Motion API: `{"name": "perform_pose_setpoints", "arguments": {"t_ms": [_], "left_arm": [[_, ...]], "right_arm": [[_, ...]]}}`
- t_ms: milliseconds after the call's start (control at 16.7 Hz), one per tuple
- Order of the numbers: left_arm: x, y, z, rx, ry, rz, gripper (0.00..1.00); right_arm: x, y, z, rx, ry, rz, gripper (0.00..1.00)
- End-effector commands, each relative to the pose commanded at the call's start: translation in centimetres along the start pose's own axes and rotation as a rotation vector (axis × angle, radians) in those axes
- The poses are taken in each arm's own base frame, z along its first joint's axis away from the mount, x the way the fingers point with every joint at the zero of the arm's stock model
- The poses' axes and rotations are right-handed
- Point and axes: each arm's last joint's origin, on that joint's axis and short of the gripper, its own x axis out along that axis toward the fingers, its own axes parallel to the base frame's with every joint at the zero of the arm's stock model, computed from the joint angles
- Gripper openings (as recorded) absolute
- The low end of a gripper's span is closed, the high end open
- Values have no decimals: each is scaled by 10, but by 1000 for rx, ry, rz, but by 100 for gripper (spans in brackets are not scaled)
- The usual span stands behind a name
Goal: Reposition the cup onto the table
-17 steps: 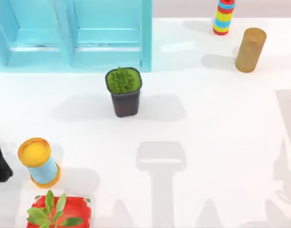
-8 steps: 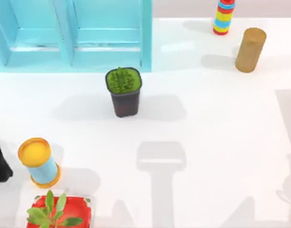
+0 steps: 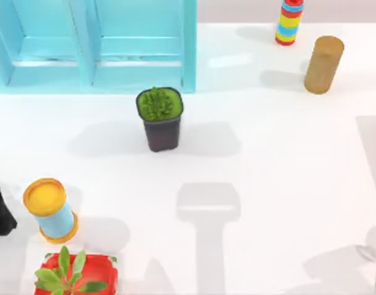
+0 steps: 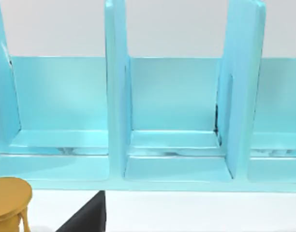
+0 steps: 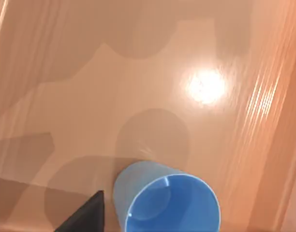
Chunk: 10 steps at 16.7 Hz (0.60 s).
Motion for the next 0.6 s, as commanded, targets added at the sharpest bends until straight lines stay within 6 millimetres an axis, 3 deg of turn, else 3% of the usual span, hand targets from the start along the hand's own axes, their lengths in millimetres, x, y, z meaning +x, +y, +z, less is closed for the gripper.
{"name": "perform_pose_setpoints", "arguments": {"t_ms": [300,600], "left_arm": [[0,0,0,0,0,0,100],[0,0,0,0,0,0,100]], "right_arm": [[24,-56,4,-91,226,247,100],[31,-73,2,-115,269,325,100]]}}
